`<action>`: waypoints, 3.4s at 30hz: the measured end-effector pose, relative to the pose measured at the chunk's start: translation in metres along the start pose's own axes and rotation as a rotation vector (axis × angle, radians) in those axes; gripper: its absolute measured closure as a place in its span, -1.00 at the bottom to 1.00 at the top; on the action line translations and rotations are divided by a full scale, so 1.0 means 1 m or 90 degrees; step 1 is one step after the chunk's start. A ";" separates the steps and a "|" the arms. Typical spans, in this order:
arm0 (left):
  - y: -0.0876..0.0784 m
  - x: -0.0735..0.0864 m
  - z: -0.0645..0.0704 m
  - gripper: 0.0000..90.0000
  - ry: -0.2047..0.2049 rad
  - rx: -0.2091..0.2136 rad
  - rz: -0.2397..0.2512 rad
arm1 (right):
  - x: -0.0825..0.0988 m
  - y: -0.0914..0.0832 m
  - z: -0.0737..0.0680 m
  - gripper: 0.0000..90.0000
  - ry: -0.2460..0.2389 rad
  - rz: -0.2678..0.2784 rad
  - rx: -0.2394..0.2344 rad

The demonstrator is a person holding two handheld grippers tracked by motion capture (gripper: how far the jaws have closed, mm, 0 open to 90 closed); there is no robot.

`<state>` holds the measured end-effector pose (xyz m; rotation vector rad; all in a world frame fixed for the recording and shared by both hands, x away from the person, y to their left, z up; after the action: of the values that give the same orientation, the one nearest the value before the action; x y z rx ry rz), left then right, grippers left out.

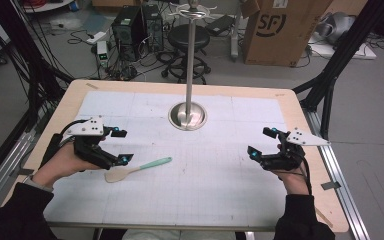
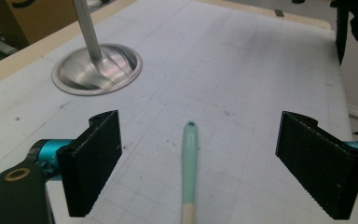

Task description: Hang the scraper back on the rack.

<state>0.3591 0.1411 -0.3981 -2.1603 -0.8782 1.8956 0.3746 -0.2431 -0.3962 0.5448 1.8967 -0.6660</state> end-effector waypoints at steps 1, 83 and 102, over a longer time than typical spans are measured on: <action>0.001 0.001 0.000 -0.67 0.005 0.004 -0.013 | 0.000 0.000 0.000 -0.93 0.000 0.000 0.000; 0.045 0.058 0.013 0.80 0.016 0.135 -0.425 | 0.005 0.000 0.002 -0.93 0.007 -0.008 -0.003; 0.031 0.011 -0.024 0.80 -0.060 0.015 -0.147 | 0.005 0.000 0.002 -0.93 0.007 -0.010 -0.002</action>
<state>0.3923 0.1275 -0.4173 -1.8775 -1.0647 1.8937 0.3740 -0.2440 -0.4016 0.5335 1.9139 -0.6708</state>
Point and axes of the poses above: each handheld gripper's, and its own axes: y roughly forward along the jaws, x roughly out of its underside, z roughly to its right, the point moved 10 cm from there along y, roughly forward along the jaws, and after that the axes turned 15 degrees about y, right-handed, at the moved point
